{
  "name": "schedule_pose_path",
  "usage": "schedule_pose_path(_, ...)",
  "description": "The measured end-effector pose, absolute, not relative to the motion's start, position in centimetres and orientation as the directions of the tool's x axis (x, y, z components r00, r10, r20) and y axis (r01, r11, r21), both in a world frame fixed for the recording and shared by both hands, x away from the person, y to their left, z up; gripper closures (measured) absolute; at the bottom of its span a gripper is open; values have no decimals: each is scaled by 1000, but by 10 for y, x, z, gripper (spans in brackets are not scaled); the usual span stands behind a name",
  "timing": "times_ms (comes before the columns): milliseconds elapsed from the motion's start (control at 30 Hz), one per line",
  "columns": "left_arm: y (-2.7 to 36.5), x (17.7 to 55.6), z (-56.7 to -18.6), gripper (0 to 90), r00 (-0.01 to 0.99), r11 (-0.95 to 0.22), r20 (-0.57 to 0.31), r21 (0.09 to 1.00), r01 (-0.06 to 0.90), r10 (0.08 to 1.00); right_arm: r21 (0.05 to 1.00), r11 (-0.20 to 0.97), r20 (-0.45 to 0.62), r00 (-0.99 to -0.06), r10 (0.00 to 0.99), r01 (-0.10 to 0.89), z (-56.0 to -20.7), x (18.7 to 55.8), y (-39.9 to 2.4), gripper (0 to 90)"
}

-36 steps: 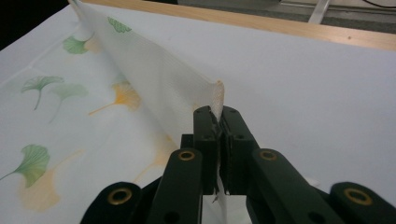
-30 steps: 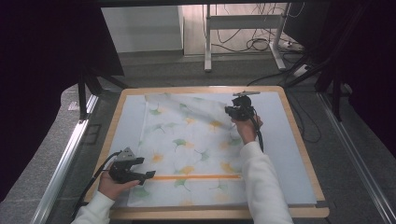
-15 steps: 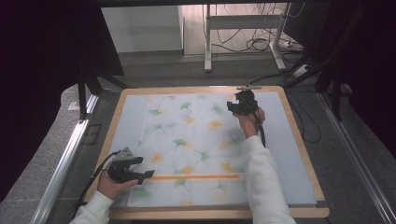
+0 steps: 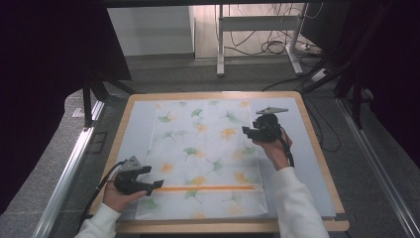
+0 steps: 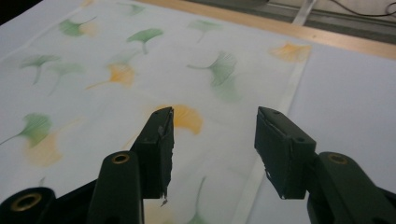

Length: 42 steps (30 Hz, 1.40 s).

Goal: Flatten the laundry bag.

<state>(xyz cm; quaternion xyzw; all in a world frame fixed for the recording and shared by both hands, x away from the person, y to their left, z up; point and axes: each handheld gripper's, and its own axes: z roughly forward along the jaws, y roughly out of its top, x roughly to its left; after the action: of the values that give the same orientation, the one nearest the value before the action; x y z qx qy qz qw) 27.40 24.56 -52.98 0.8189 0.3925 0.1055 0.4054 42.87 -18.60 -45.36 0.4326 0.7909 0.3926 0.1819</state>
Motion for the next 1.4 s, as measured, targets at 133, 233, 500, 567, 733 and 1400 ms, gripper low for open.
schedule_pose_path(133,243,274,-530,222,674,-372,-139,745,554,725,778,320,73,-584,809,541,-457,412,-191,500)
schedule_pose_path(233,242,274,-529,223,678,-375,-138,745,552,722,776,323,96,-609,788,541,-460,395,-195,529)
schedule_pose_path(500,241,273,-529,223,684,-379,-137,747,547,717,780,335,103,-637,764,529,-467,358,-204,672)
schedule_pose_path(567,240,273,-529,223,684,-381,-136,746,547,717,778,346,93,-641,762,524,-469,348,-206,730)
schedule_pose_path(733,241,276,-529,223,684,-373,-145,749,548,715,769,353,115,-659,743,533,-476,330,-211,826)
schedule_pose_path(1400,224,276,-521,224,726,-373,-178,763,528,664,738,354,167,-664,728,574,-494,249,-238,887)
